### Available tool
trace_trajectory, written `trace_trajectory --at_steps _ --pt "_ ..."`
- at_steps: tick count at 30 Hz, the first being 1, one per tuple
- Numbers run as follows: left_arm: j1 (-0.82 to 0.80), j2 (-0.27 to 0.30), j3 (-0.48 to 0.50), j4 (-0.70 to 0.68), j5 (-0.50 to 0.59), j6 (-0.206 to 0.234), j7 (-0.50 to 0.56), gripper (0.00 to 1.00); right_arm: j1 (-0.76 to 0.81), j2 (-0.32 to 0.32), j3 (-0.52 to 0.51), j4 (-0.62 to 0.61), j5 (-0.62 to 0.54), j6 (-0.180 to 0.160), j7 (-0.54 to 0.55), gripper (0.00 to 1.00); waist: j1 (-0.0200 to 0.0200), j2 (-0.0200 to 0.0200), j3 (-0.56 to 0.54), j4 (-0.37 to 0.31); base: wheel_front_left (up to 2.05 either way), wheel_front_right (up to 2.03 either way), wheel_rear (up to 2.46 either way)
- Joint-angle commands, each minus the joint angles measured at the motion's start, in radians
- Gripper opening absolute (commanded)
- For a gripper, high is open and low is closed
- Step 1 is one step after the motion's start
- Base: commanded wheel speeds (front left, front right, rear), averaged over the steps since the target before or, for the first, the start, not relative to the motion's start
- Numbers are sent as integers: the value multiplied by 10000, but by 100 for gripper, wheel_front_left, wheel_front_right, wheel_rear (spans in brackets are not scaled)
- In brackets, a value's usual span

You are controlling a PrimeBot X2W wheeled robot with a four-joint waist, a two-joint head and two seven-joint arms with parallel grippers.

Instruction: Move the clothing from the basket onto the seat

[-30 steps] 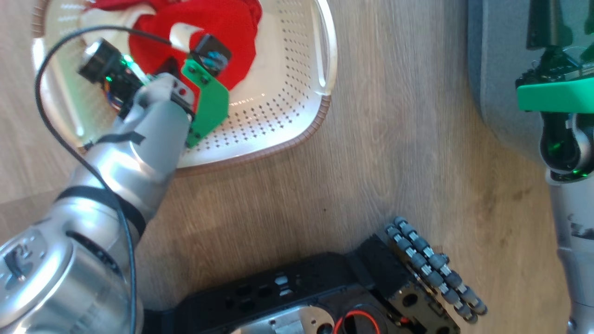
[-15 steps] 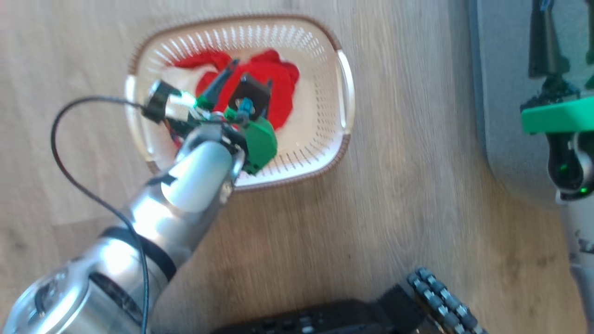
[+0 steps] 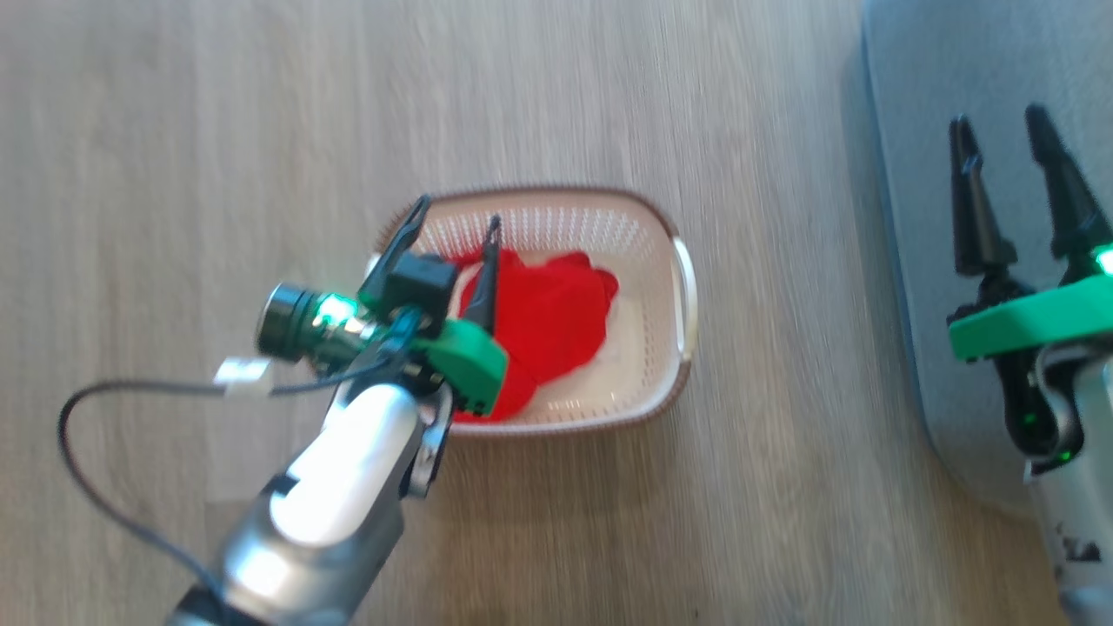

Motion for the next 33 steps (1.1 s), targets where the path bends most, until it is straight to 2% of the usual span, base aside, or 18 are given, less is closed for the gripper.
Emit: trace_trajectory --at_steps 1,8,9,14,20,33 --pt "275 225 707 -677 235 4 -122 100 343 -44 86 -181 -111 -2 -63 100 1 -1 -1013 373 0 0 0" --pt "2074 423 2393 -2106 883 -246 -123 100 946 188 187 190 -274 -2 -63 100 1 -1 -2244 344 0 0 0" --pt "2074 423 2393 -2106 883 -246 -123 100 946 188 187 190 -274 -2 -63 100 1 -1 -2244 344 0 0 0" --pt "3292 526 3545 -2602 1127 -613 -123 100 1336 315 314 409 -366 -2 -63 100 1 -1 -2908 271 0 0 0" --pt "4637 429 4771 -2894 1349 -832 -123 100 1916 497 353 572 -522 -2 -63 100 1 -1 -3627 235 0 0 0" --pt "6218 -82 6213 -3588 1997 -1440 -124 100 2644 647 105 666 -677 -2 -63 100 1 -1 -4125 414 0 0 0"
